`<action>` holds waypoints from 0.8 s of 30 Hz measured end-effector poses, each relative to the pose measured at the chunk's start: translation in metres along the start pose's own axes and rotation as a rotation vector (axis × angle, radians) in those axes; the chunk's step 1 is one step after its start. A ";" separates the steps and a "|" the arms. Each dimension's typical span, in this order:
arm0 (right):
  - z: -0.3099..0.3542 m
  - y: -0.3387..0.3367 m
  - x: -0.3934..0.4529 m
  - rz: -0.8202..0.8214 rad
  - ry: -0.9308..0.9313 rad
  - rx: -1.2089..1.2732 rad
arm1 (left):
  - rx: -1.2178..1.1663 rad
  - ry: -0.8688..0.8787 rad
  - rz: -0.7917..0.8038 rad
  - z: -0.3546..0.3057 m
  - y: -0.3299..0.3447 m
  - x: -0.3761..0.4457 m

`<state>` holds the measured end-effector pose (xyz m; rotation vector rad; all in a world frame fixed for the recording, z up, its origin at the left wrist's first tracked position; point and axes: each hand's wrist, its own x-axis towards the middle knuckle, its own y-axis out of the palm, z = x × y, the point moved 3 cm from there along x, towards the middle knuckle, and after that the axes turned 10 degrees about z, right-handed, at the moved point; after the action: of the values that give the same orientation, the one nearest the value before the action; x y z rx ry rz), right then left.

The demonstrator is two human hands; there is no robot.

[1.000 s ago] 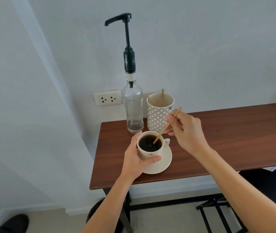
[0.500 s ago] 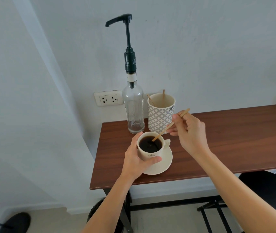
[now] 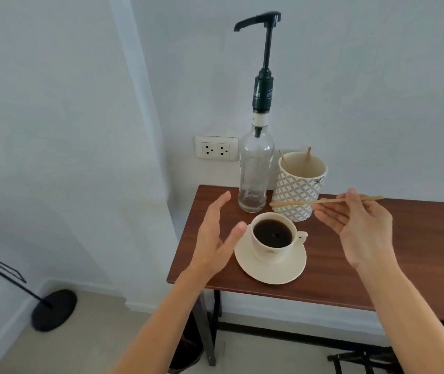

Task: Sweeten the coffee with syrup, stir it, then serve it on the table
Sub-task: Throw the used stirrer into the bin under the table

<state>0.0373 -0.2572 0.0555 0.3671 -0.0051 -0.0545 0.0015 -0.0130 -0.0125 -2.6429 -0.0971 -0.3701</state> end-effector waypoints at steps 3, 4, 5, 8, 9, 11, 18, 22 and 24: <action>-0.007 0.031 -0.014 0.054 0.013 0.043 | 0.084 -0.038 -0.202 0.027 -0.063 -0.001; -0.010 0.045 -0.019 0.070 0.014 0.044 | 0.121 -0.065 -0.257 0.043 -0.086 -0.002; -0.015 0.062 -0.025 0.088 0.011 0.042 | 0.160 -0.096 -0.292 0.061 -0.108 -0.004; -0.040 0.118 -0.042 0.155 -0.005 0.016 | 0.283 -0.214 -0.295 0.124 -0.163 -0.011; -0.052 0.137 -0.048 0.172 -0.008 -0.010 | 0.321 -0.247 -0.275 0.146 -0.178 -0.012; -0.082 0.173 -0.060 0.187 -0.013 -0.099 | 0.388 -0.277 -0.214 0.185 -0.203 -0.011; -0.214 0.279 -0.096 0.303 -0.160 -0.817 | 0.654 -0.204 0.007 0.262 -0.248 0.016; -0.287 0.291 -0.094 0.346 0.013 -1.043 | 0.698 -0.179 0.075 0.283 -0.249 0.018; -0.308 0.289 -0.093 0.356 0.142 -1.090 | 0.692 -0.160 0.066 0.285 -0.249 0.018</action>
<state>-0.0357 0.1279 -0.1281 -0.7231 0.0963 0.3151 0.0551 0.3389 -0.1418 -1.9780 -0.1568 -0.0751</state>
